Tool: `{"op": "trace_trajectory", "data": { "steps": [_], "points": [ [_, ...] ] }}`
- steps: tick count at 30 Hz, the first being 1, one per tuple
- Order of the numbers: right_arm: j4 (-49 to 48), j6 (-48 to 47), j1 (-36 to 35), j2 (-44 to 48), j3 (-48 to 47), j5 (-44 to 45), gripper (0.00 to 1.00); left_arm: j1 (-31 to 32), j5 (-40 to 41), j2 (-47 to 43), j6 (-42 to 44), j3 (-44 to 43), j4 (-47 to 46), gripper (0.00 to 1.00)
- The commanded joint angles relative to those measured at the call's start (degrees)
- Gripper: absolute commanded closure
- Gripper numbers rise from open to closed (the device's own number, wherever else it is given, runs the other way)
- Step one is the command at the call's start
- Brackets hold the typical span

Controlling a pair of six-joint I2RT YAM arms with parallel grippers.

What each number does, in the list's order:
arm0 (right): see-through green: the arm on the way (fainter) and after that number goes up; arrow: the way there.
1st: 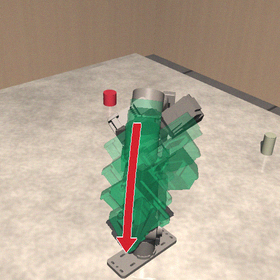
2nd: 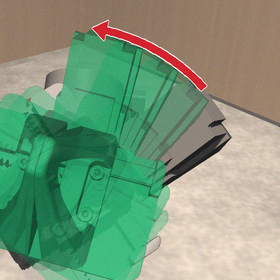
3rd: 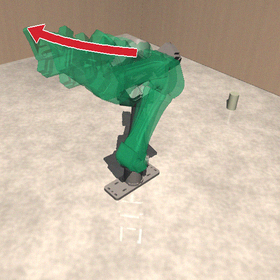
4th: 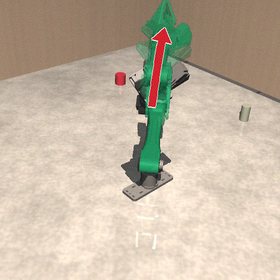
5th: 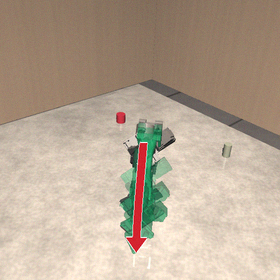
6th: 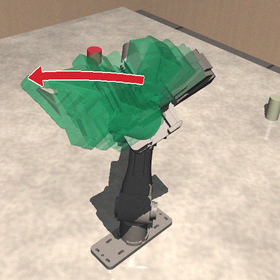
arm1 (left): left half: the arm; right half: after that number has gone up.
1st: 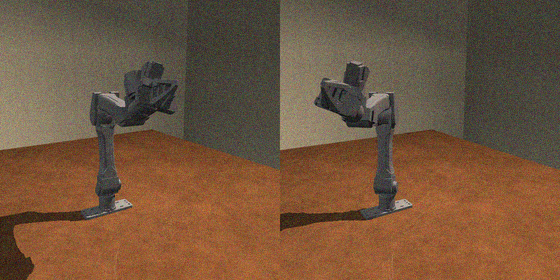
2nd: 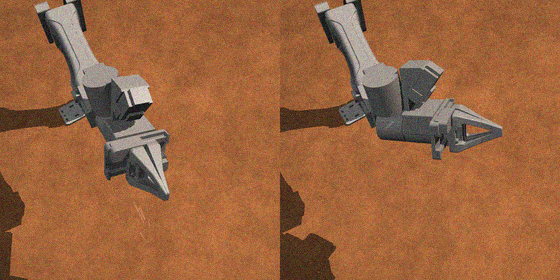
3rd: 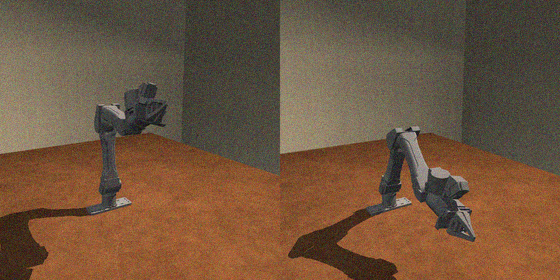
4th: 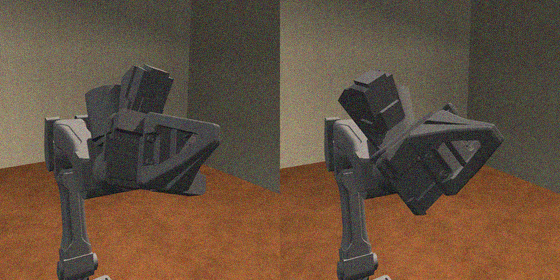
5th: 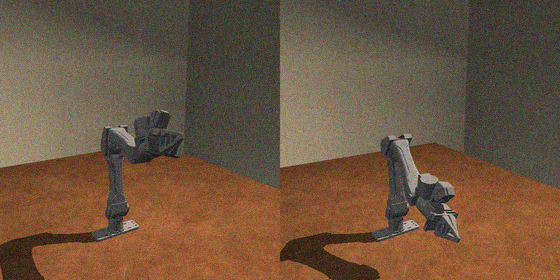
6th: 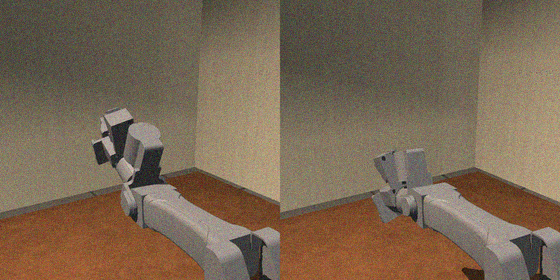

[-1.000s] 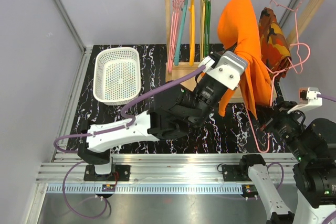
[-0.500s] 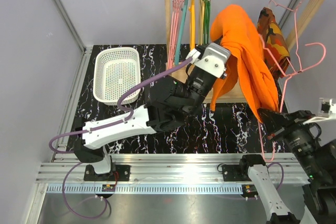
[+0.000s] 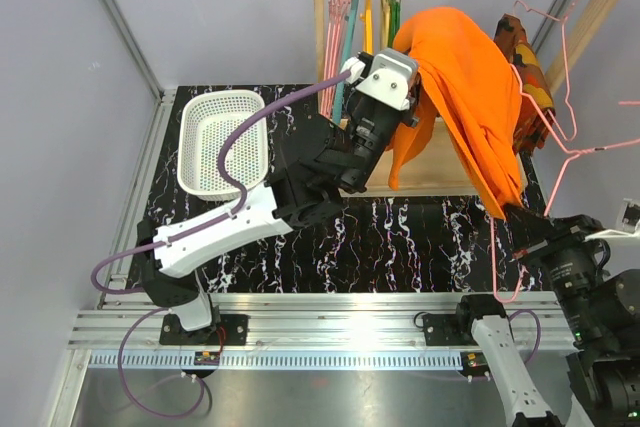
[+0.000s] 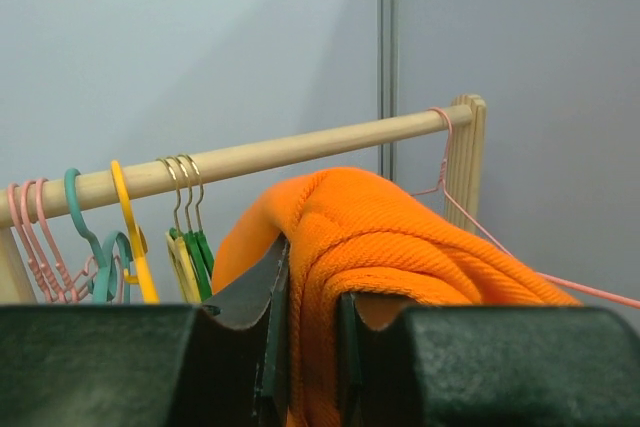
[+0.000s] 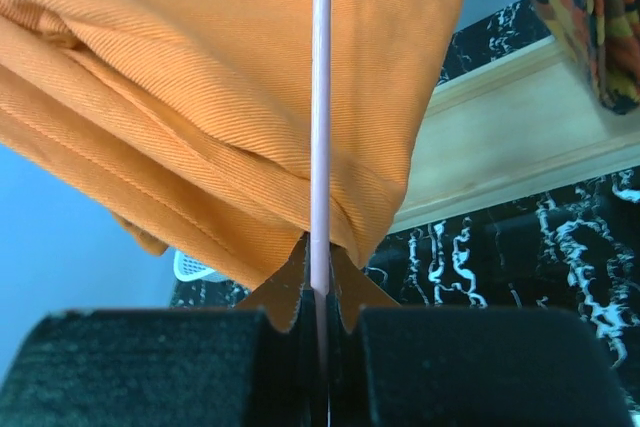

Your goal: Remove the trousers from the hanger

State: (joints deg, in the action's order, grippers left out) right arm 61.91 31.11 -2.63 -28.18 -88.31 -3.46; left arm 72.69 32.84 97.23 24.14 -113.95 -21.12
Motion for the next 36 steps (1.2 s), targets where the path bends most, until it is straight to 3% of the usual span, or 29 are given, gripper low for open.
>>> {"op": "trace_trajectory", "data": {
  "steps": [1, 9, 14, 23, 27, 30, 36],
  "points": [
    [-4.42, 5.44, -0.18, 6.1, 4.88, 5.06, 1.0, -1.32, -3.66, -5.03, -4.19, -8.39, -7.88, 1.0],
    [-16.11, 9.67, -0.35, 12.27, 12.81, -7.51, 1.0, -1.41, -4.8, -5.91, -6.11, -10.76, -5.6, 1.0],
    [-9.2, 10.64, -0.27, 11.05, 11.94, 2.66, 1.0, -1.32, -8.75, -10.91, -10.69, -8.22, -3.31, 1.0],
    [-10.41, 6.69, -0.35, 7.53, 13.26, 4.78, 1.0, -1.23, -18.25, -17.25, -13.68, -6.9, 0.82, 1.0],
    [-10.67, 3.26, -0.35, 6.04, 13.96, 3.82, 1.0, -1.32, -16.41, -18.48, -8.17, -8.56, 2.57, 1.0],
    [-9.97, 1.06, -0.35, 4.55, 15.09, 2.07, 1.0, -1.32, -8.88, -16.64, -0.54, -14.96, 5.91, 1.0],
    [-10.93, -1.49, -0.35, 3.93, 16.68, 2.49, 1.0, -2.28, 1.16, -12.95, 14.33, -19.03, 5.04, 1.0]
  ]
}}
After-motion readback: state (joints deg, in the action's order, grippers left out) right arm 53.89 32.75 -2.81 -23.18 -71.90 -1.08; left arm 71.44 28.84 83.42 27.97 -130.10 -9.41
